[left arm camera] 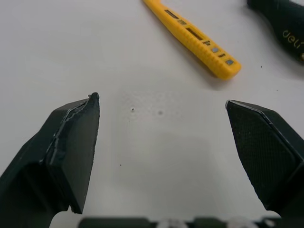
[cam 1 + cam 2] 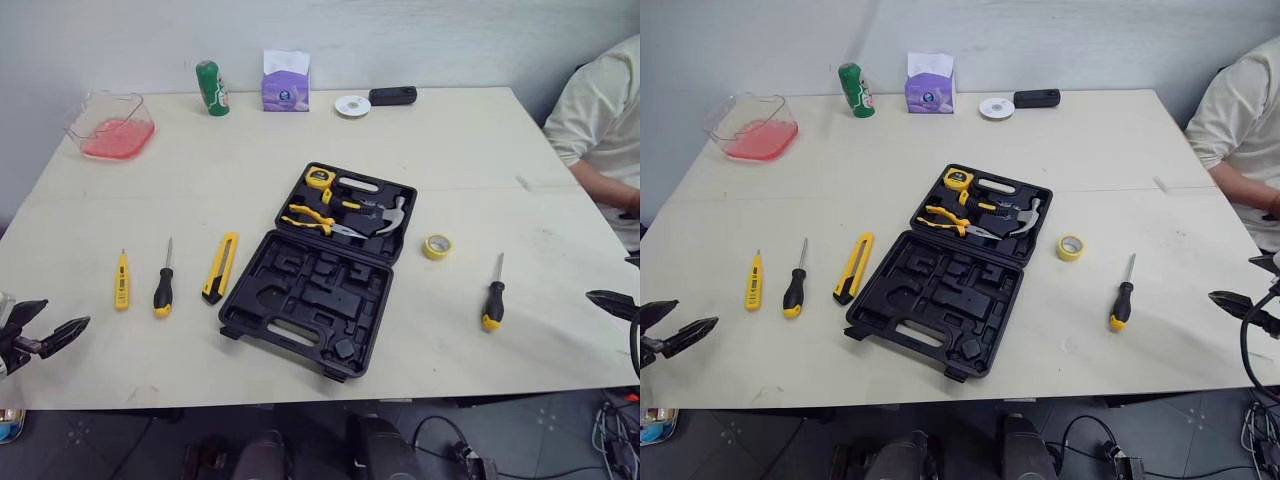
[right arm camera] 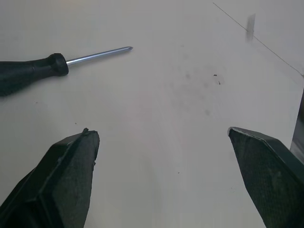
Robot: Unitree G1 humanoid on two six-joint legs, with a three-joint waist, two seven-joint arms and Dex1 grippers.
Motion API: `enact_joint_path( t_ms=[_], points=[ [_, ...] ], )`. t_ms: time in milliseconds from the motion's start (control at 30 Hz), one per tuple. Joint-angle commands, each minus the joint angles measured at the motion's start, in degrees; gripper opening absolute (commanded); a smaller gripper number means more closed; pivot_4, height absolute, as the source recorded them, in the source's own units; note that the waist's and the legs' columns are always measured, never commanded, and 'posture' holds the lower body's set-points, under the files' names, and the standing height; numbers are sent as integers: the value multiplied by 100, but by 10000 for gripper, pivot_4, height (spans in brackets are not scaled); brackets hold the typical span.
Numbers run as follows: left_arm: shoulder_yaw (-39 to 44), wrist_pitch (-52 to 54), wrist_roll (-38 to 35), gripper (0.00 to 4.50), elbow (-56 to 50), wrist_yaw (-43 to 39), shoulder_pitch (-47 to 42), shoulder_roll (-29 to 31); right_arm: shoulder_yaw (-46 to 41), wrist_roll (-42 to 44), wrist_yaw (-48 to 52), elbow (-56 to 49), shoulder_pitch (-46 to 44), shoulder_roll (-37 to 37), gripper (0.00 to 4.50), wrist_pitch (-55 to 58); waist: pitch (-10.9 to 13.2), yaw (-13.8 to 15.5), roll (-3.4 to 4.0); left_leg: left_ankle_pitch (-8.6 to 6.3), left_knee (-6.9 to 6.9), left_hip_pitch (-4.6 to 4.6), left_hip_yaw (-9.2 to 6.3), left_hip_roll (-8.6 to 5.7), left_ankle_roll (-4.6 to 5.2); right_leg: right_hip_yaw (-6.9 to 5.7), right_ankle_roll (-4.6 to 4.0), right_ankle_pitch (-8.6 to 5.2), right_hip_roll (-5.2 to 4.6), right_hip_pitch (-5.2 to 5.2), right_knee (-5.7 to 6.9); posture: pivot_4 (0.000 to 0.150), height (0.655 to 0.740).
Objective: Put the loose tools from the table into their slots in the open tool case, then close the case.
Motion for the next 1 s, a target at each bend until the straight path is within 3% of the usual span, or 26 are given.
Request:
enact_joint_path(
  t_ms=[33, 167, 300, 600, 667, 767, 900, 1000],
  points=[
    [-62, 249, -216, 44505, -624, -199, -90, 176, -401, 163, -154, -628, 127, 85, 45000, 268, 0, 2, 0, 1, 2, 0, 0, 0, -1, 0, 1, 0, 0, 0, 2, 1500, 7400],
    [-461, 801, -469, 44505, -1467, -201, -584, 283, -438, 495, -426, -1724, 248, 372, 45000, 987, -1, 29, -5, 10, 2, 0, -4, 0, -17, 0, 2, 1, 0, 2, 4, 1500, 7400],
    [-1389, 1352, -441, 44505, -1845, 89, -1819, 246, -177, 849, -964, -2952, 82, 697, 45000, 1854, -1, 51, -5, 19, 9, -1, -11, -3, -22, -2, 7, 4, 0, 6, 11, 1500, 7400],
    [-3423, 1447, 324, 44505, -1008, 239, -4043, -552, 1409, 797, -1972, -4019, -815, 1394, 45000, 2674, 5, 12, -17, 28, 30, -10, 16, -1, -23, 10, 12, 6, 30, -5, 45, 1500, 7400],
    [-3886, 1201, 786, 36025, -314, 381, -4623, -845, 1978, 495, -2454, -3906, -1232, 1689, 45000, 2889, 8, 28, -23, 28, 46, -11, 15, -1, -23, 9, 12, 6, 34, -5, 45, 1500, 7400],
    [-4329, 645, 1256, 21635, 772, 386, -5359, -1346, 2604, 191, -2744, -3739, -1708, 2030, 36619, 3044, 8, 43, -23, 26, 88, -24, 9, 1, -22, 5, 11, 6, 41, -11, 50, 1500, 7400],
    [-4585, 62, 1700, 1742, 2093, 484, -6077, -1862, 3003, 87, -2830, -3619, -2010, 2286, 15945, 3213, 8, 138, -23, 22, 108, -58, 9, 1, -14, -7, 24, 13, 75, -29, 69, 1500, 7400],
    [-4711, -426, 2002, 0, 2972, 587, -6405, -2189, 3250, -30, -2804, -3549, -2051, 2334, 499, 3219, 7, 167, -24, 17, 127, -109, 18, 0, -5, -10, 33, 19, 80, -82, 80, 1500, 7400]
  ],
)
